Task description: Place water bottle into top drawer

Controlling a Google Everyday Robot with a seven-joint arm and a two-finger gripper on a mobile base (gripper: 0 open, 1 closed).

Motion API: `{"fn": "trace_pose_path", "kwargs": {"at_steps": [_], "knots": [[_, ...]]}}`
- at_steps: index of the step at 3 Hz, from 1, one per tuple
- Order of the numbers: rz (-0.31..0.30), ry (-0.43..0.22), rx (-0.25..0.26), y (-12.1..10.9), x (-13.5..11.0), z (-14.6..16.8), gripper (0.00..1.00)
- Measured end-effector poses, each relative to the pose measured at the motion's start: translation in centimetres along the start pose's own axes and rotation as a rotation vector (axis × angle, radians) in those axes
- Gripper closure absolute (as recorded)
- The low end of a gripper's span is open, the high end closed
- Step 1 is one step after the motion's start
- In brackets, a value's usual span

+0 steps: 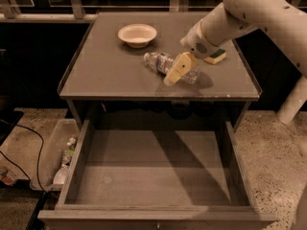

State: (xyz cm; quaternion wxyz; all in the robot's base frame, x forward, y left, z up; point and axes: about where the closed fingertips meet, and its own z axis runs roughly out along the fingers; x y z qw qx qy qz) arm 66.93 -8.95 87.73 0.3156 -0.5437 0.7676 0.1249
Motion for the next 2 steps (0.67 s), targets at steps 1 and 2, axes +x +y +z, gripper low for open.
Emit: {"fn": "trace_pose_path", "kwargs": {"at_steps": [1,2], "knots": [[0.05,0.047,0.04,-1.2,1.2,1.9,0.0],[0.091,0.074,0.054,-2.1,2.3,3.2,0.0]]}}
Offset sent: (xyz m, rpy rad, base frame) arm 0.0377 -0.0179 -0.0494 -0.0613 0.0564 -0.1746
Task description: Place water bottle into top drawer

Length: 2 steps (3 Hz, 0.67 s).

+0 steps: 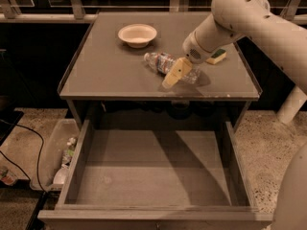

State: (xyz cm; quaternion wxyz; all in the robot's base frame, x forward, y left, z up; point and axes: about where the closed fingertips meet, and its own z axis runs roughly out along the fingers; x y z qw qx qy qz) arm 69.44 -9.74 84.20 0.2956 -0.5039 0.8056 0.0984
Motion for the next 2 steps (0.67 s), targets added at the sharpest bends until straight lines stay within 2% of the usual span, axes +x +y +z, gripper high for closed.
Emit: {"fn": "trace_pose_path", "kwargs": {"at_steps": [1,2], "knots": [[0.003,0.001,0.0,-0.02,0.05,0.06,0.18],[0.003,0.001,0.0,-0.02,0.05,0.06,0.41]]}}
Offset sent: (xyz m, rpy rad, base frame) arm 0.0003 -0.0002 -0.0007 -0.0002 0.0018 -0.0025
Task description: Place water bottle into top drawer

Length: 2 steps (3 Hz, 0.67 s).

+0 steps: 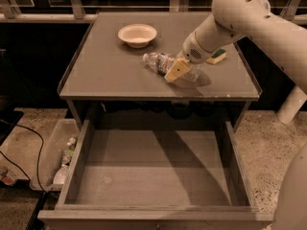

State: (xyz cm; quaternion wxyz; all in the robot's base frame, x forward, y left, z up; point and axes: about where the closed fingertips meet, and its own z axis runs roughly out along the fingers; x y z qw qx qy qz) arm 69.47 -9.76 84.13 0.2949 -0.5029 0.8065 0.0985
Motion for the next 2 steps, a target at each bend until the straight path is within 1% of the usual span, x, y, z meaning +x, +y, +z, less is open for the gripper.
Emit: {"fn": "trace_pose_path", "kwargs": {"at_steps": [2], "knots": [[0.0,0.0,0.0,0.0,0.0,0.01,0.88]]}}
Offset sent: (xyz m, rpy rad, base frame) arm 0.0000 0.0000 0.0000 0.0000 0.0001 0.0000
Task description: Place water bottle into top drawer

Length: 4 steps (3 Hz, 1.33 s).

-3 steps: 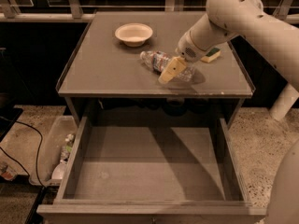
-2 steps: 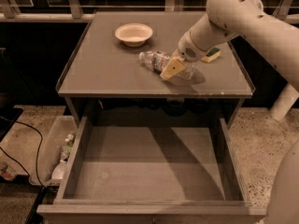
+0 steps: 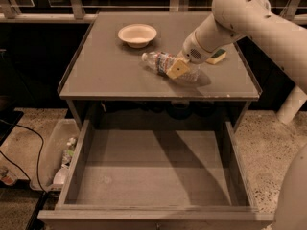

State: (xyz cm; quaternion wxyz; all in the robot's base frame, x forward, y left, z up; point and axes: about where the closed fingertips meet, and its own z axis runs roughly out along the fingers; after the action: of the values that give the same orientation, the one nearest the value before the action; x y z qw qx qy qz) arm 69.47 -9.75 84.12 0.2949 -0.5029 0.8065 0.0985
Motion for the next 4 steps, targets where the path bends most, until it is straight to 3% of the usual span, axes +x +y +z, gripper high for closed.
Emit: {"fn": "trace_pose_path", "kwargs": {"at_steps": [1,4], "knots": [[-0.006,-0.003,-0.007,0.7,0.7,-0.1,1.0],[-0.068,-0.091,-0.008,7.9,5.5,-5.9,1.0]]}}
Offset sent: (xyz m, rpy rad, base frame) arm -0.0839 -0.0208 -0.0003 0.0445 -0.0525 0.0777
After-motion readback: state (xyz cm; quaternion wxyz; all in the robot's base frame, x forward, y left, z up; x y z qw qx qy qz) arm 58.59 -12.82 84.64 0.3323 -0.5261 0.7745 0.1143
